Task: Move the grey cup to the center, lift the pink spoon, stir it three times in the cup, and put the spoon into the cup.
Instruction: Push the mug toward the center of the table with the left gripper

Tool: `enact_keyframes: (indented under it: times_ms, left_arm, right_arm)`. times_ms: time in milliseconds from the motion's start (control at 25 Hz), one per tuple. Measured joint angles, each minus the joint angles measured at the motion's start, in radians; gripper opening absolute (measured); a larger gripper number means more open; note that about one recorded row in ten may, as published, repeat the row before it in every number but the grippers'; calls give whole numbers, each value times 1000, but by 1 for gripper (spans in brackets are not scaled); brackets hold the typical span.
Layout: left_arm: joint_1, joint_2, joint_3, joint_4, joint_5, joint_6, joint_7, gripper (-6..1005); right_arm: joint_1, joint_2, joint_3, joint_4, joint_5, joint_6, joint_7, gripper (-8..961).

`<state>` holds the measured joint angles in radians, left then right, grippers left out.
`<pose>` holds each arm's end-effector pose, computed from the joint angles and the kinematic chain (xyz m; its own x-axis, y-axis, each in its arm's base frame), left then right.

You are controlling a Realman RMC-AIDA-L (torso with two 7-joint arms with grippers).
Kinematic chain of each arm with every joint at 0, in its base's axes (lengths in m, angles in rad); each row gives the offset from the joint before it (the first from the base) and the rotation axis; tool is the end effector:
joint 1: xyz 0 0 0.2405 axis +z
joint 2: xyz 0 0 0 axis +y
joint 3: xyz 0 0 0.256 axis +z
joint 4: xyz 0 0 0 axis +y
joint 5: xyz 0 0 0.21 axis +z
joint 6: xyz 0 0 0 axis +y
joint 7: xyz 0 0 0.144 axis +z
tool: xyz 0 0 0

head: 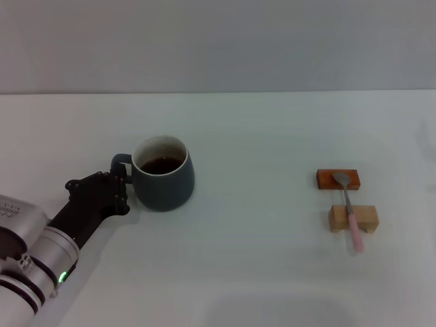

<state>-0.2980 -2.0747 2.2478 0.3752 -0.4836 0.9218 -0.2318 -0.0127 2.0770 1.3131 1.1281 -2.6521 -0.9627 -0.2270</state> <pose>-0.3185 0.2986 -0.0737 0.6994 0.1801 0.6917 0.7019 -0.3560 -0.6170 0.2428 0.3097 0.0795 0.6897 0.4266 -0.5851 -0.6726 0.0781 -0.7359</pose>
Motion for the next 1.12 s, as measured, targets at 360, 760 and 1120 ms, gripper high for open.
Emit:
enact_keyframes:
  times_ms: [360,760,1120]
  left_arm:
    - [25,3,1,-10,-1,5,0,-2]
    - [45,9,-26,-12,-1,10,-1,-2]
    - [-30,7,-55,-48,0,-32,-2,-2]
  right_arm:
    - [1,0,0,2,0,1,0,762]
    - [2,0,-11,4,0,1,0,762]
    - [-37,0,-25,41,0,1,-7,761]
